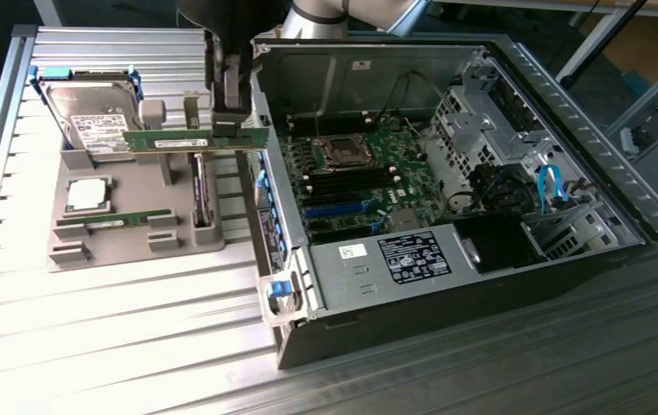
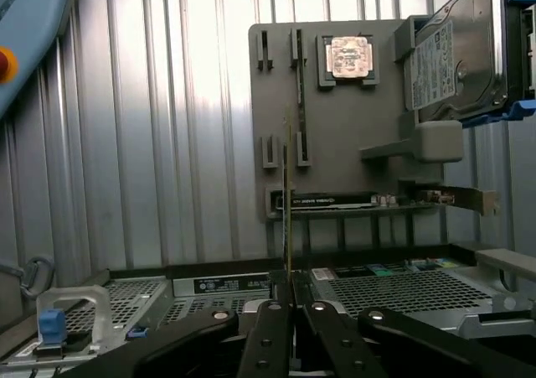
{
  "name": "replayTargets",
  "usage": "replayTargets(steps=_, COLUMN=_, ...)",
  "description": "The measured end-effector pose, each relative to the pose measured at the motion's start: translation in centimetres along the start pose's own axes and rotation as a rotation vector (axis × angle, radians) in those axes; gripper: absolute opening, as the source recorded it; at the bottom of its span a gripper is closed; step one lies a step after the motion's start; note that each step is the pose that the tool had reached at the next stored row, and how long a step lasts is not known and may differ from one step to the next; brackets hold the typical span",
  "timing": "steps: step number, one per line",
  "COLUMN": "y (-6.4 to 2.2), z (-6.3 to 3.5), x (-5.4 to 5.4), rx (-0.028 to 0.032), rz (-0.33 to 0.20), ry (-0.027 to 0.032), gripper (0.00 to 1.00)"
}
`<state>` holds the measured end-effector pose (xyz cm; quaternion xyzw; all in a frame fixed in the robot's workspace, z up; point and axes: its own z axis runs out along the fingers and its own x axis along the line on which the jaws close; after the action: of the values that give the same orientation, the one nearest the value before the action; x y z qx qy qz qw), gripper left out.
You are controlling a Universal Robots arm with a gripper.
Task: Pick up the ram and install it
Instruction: 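Pick up the ram and move it above insertion slot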
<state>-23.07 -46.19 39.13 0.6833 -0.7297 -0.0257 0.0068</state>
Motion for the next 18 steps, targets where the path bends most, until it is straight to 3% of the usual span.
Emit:
replayTargets(steps=10, y=-2.74, z=-0.13, x=-0.2, rx=0.0000, rz=-0.001, ry=0.0000, gripper=0.12)
replayTargets(steps=18, y=-4.46, z=-0.21, x=-0.3, rx=0.0000, rz=-0.002, ry=0.0000, gripper=0.12)
